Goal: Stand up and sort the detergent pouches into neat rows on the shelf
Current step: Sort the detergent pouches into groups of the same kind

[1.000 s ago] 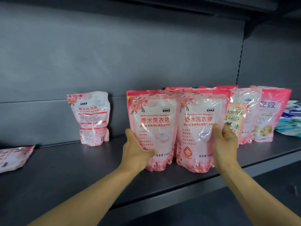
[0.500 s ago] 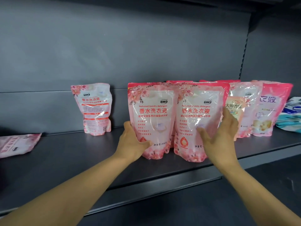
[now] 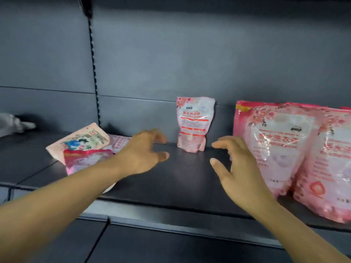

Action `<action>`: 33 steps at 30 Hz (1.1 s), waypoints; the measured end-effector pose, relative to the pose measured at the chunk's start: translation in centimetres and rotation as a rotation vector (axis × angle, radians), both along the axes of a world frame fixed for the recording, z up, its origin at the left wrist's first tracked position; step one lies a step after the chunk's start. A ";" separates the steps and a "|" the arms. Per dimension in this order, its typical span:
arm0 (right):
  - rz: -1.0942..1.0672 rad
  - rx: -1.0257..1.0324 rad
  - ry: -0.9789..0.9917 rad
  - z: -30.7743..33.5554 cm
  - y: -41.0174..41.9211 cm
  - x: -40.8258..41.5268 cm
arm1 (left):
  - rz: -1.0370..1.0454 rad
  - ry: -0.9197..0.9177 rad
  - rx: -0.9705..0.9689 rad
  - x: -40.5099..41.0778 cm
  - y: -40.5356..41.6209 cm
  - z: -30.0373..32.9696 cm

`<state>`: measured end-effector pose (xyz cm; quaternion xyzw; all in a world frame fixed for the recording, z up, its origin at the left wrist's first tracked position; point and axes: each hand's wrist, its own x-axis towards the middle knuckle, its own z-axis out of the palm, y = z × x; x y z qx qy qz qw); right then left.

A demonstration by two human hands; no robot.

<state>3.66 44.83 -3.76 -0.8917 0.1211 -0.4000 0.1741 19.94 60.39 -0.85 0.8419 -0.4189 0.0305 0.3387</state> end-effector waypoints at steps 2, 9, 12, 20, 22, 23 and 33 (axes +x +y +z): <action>0.087 0.115 0.048 0.1 1.8 3.3 | 0.080 0.005 -0.014 2.7 3.7 0.8; 0.227 0.511 0.350 0.1 8.6 15.8 | 0.260 0.064 -0.016 12.5 13.4 1.0; 0.246 0.700 0.481 -0.6 10.5 20.6 | 0.324 0.102 0.020 15.6 15.4 -0.2; 0.098 0.910 0.558 -1.9 12.4 29.3 | 0.407 0.185 0.028 22.1 16.6 -3.1; 0.026 0.854 0.548 -2.4 12.3 30.7 | 0.399 0.192 0.030 23.2 16.1 -3.2; 0.014 0.837 0.538 -2.7 12.2 31.2 | 0.395 0.195 0.035 23.6 15.9 -3.3; 0.216 0.882 0.333 -0.8 10.2 27.3 | 0.390 0.187 0.103 26.6 11.4 -2.8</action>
